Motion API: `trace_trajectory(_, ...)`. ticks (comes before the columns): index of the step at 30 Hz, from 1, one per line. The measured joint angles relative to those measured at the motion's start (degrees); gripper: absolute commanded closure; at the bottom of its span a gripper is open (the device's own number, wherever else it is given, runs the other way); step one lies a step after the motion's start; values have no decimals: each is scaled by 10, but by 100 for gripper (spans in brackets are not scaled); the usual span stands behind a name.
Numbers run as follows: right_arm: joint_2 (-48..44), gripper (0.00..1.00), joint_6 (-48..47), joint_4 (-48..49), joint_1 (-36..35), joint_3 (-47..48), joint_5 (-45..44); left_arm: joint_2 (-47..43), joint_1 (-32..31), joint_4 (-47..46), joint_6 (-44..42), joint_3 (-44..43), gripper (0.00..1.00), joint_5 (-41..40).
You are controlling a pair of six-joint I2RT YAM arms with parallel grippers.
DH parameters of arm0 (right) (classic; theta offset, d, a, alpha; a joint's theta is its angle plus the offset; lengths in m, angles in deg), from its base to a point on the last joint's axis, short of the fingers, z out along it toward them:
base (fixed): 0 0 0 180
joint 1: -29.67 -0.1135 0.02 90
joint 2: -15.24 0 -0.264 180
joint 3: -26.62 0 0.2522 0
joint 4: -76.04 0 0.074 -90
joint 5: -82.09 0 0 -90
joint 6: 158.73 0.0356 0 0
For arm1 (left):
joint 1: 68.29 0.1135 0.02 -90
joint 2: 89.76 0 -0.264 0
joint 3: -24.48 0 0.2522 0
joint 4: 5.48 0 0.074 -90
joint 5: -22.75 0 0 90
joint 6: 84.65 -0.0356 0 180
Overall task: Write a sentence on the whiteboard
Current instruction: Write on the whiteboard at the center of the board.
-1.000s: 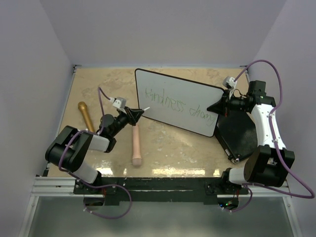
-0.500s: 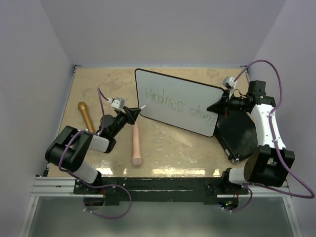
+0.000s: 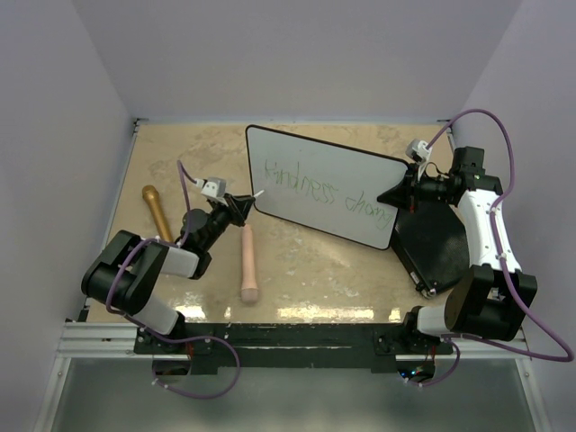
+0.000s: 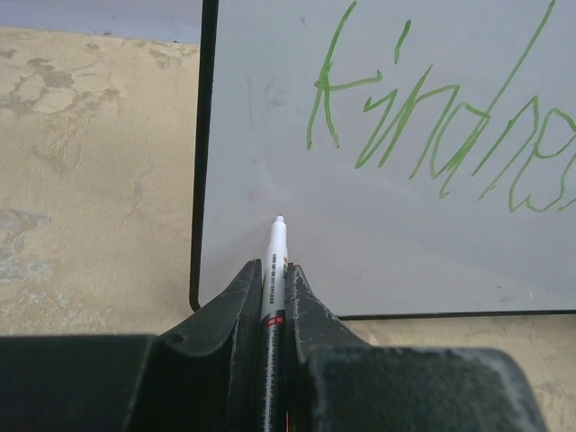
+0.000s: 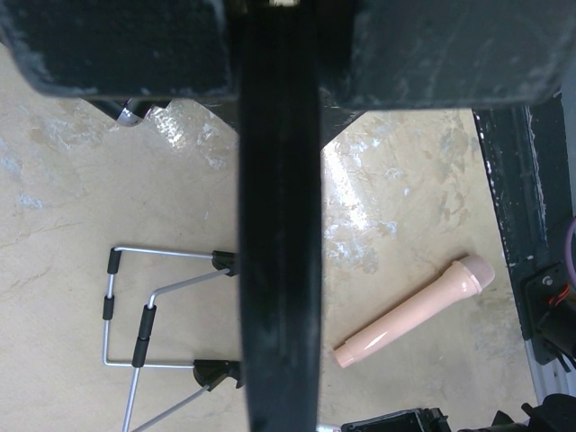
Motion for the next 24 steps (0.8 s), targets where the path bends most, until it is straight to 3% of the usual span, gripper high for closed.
trace_trajectory(24, 0, 100, 3, 3, 0, 0, -2, 26, 0, 14, -2, -17, 100, 19)
